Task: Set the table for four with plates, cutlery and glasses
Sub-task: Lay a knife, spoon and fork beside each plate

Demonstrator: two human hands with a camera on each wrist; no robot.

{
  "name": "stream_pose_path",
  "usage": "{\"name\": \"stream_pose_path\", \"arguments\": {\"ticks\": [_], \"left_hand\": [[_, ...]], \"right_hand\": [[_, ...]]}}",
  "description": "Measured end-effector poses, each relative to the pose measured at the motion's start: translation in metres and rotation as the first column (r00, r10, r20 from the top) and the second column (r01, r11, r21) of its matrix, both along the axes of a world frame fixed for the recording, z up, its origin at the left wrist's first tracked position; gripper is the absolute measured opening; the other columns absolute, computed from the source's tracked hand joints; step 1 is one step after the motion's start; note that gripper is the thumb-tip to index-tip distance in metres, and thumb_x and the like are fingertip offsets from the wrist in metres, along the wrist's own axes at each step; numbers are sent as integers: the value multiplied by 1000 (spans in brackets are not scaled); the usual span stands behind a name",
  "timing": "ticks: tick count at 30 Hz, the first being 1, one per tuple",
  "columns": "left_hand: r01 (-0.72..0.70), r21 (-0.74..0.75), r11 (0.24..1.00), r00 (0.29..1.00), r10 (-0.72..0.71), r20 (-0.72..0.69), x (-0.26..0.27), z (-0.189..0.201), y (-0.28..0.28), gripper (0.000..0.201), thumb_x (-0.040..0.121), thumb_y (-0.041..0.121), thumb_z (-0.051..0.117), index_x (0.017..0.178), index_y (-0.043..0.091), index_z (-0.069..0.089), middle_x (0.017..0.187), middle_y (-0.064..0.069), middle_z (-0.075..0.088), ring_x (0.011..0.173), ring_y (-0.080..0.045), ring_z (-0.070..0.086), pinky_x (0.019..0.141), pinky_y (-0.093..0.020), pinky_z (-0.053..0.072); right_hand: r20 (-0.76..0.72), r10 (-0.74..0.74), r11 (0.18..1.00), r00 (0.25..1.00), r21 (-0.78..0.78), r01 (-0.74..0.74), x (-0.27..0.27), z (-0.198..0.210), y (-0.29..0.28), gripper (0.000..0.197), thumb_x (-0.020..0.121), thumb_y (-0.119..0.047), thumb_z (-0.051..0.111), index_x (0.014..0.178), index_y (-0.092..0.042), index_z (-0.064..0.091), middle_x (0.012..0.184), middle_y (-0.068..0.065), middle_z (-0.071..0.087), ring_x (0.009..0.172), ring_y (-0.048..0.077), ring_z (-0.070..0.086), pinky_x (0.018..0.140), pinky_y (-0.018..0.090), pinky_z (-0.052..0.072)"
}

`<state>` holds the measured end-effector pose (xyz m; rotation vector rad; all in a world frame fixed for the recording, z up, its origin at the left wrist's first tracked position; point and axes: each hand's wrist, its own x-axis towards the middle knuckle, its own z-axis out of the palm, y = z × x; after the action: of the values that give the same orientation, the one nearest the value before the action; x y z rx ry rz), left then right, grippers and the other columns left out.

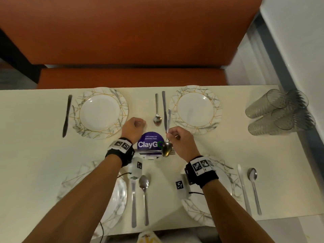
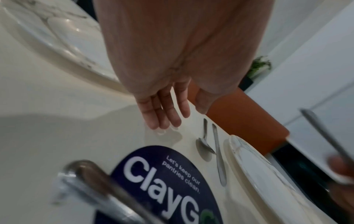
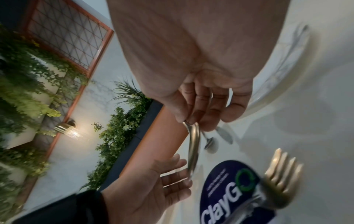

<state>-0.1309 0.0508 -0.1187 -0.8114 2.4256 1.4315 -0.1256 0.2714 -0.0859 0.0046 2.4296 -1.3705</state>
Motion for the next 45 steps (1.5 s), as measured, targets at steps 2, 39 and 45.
{"name": "stream_pose_path", "arguments": {"ticks": [2, 39, 45], "left_hand": [[22, 22, 1000, 996, -20, -90, 19, 11, -7, 16, 100, 29, 64, 110, 19, 71, 105, 3, 72, 98, -16, 66, 85, -25, 49], [-327, -122, 937, 940, 336, 65, 51, -13, -361, 17, 92, 18, 71, 105, 16, 82, 112, -6, 77, 108, -26, 68, 83, -21, 46], [-290, -183, 939, 954, 300, 27, 44, -24, -360, 16, 92, 18, 72, 102, 11, 82, 104, -11, 79, 103, -31, 71, 82, -27, 53]], "right_hand": [[-27, 17, 1000, 999, -20, -18, 6, 5, -28, 10, 93, -23, 66, 100, -17, 69, 90, -6, 69, 83, 4, 64, 67, 12, 50], [114, 19, 1000, 993, -18, -17, 67, -7, -269, 19, 97, -3, 59, 96, -14, 75, 79, 1, 75, 63, 5, 65, 64, 18, 53], [131, 4, 1000, 991, -21, -1, 72, -10, -259, 23, 98, -4, 60, 91, -20, 74, 78, 2, 75, 60, 6, 63, 62, 16, 52]]}}
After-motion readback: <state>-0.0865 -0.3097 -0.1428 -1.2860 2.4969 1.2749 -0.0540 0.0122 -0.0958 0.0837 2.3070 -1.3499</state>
